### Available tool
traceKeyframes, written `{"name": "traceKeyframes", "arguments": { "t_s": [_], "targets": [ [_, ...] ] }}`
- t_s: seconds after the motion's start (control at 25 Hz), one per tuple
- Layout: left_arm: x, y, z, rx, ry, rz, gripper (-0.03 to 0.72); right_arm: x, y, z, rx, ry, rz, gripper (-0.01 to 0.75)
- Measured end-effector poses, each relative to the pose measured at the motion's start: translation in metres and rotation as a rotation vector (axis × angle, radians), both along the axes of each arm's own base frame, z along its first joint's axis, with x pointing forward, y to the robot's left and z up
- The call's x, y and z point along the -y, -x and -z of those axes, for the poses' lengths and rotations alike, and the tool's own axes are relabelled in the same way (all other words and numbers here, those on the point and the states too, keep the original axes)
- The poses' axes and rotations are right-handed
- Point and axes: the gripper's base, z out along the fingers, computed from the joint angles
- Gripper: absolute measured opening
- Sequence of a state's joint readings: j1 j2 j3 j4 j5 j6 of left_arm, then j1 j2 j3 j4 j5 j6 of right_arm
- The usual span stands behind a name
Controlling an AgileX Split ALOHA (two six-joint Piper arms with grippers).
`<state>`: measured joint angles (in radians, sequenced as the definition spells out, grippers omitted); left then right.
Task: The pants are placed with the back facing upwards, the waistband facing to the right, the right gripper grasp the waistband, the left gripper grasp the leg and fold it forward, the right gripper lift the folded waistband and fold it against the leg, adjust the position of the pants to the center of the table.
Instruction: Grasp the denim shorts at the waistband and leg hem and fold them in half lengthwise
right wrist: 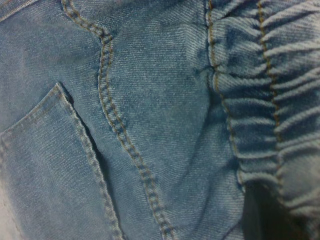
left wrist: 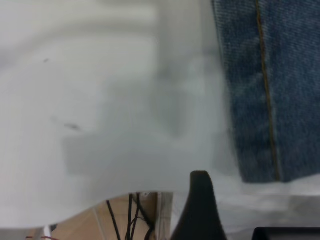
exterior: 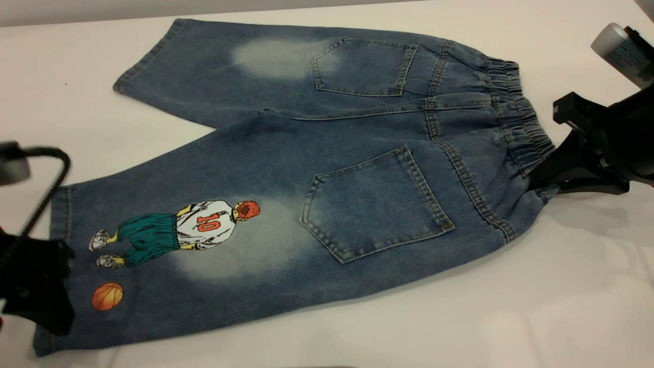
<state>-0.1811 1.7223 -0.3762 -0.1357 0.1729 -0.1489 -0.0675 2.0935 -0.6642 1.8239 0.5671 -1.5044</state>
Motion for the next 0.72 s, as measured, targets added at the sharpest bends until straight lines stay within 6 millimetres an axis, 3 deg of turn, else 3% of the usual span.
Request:
{"name": "traceKeyframes", "arguments": {
  "t_s": [0.32,0.44,0.56,0.72],
  "targets": [
    [0.011,0.000,0.021,-0.015,-0.012,0.033,0.524,0.000,0.000,0.000,0.000,0.000,0.000,0.045],
    [0.010,0.000,0.025,-0.026,-0.015,0.032,0.472,0.000,0.000,0.000,0.000,0.000,0.000,0.046],
    [0.010,0.000,0.026,-0.027,-0.016,0.032,0.337,0.000,0.000,0.000,0.000,0.000,0.000,0.048],
    [0.011,-0.002,0.026,-0.022,-0.014,0.029,0.099,0.000,0.000,0.000,0.005,0.003,-0.010,0.048]
  ]
}}
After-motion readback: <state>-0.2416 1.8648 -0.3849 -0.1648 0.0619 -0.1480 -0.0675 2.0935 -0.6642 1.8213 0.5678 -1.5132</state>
